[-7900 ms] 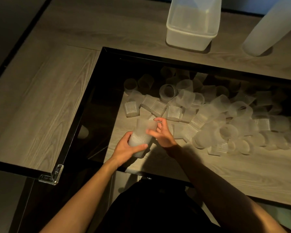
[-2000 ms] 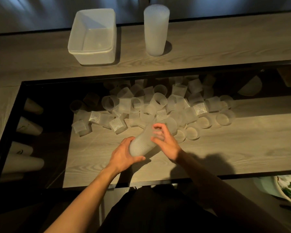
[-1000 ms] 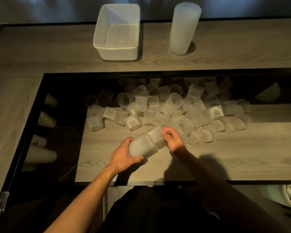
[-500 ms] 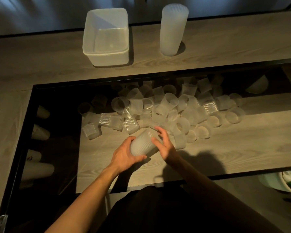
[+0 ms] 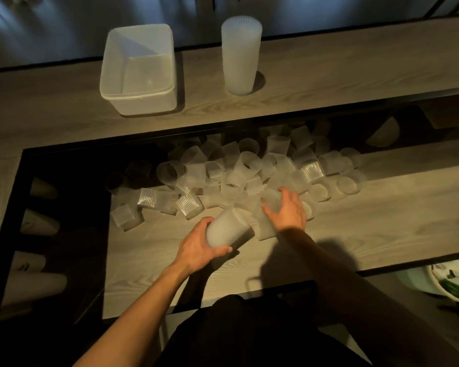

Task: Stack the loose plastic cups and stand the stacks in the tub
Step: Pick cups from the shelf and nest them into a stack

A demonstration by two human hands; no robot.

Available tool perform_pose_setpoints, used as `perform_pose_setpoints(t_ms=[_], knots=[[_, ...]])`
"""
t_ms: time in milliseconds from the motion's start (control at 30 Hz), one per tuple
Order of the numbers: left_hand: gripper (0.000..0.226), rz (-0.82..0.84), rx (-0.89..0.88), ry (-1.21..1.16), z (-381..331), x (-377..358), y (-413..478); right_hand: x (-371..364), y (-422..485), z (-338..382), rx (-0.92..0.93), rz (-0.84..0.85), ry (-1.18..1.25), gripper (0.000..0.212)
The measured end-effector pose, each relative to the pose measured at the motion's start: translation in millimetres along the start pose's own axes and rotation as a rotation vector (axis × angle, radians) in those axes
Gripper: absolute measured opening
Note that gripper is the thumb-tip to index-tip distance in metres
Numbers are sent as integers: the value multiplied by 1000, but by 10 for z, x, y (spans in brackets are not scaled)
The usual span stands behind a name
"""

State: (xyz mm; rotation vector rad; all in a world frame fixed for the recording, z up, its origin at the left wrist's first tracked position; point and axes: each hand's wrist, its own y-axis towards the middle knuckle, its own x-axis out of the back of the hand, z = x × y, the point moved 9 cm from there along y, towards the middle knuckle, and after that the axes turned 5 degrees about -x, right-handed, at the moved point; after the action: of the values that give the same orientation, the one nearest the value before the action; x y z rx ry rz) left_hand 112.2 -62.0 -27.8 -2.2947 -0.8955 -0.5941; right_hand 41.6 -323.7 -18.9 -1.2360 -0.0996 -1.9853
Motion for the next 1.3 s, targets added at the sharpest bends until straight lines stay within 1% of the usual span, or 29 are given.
perform_pose_setpoints(t_ms=[33,100,167,200,233,267,300,333,400,533,600,700,800,900,933,1067,1200,1233,1300], knots=[[84,0,-4,6,-37,-22,16,-6,26,9,36,-2,-41,57],[84,-7,-10,20,-104,-71,49,101,52,-8,50,-76,-10,36],[84,-23,-4,21,-146,-92,59,186,96,-115,-4,-149,124,27],[84,-31,0,22,-159,-98,66,213,106,-154,-25,-152,206,26],[84,-33,2,25,-170,-102,72,189,120,-183,-35,-124,315,24],[84,-32,3,26,-179,-110,79,129,123,-186,-39,-48,452,22],[85,-30,1,26,-196,-126,94,60,114,-168,-38,59,563,23],[85,-29,-1,24,-220,-146,110,17,84,-122,-24,159,606,27],[85,-30,-11,17,-282,-188,135,-71,79,-67,61,286,504,33],[81,-36,-29,-11,-378,-281,140,-169,116,-40,235,460,293,36],[79,-42,-30,-17,-401,-315,123,-135,158,-38,284,475,185,37],[79,-57,-19,-32,-413,-355,118,-51,227,-76,283,451,99,36],[82,-59,-9,-49,-406,-422,107,-36,236,-135,253,502,117,35],[83,-63,0,-58,-374,-479,73,-4,163,-138,216,559,252,33],[83,-65,5,-57,-359,-495,61,-1,141,-134,221,561,260,34],[85,-65,39,-54,-288,-543,5,-95,112,-171,258,588,199,34],[84,-67,54,-40,-266,-542,-30,-50,131,-86,281,555,94,30],[85,-77,59,-44,-261,-527,-28,-53,151,-55,286,543,92,27],[86,-99,68,-62,-267,-501,-7,-92,176,-34,257,574,132,16]])
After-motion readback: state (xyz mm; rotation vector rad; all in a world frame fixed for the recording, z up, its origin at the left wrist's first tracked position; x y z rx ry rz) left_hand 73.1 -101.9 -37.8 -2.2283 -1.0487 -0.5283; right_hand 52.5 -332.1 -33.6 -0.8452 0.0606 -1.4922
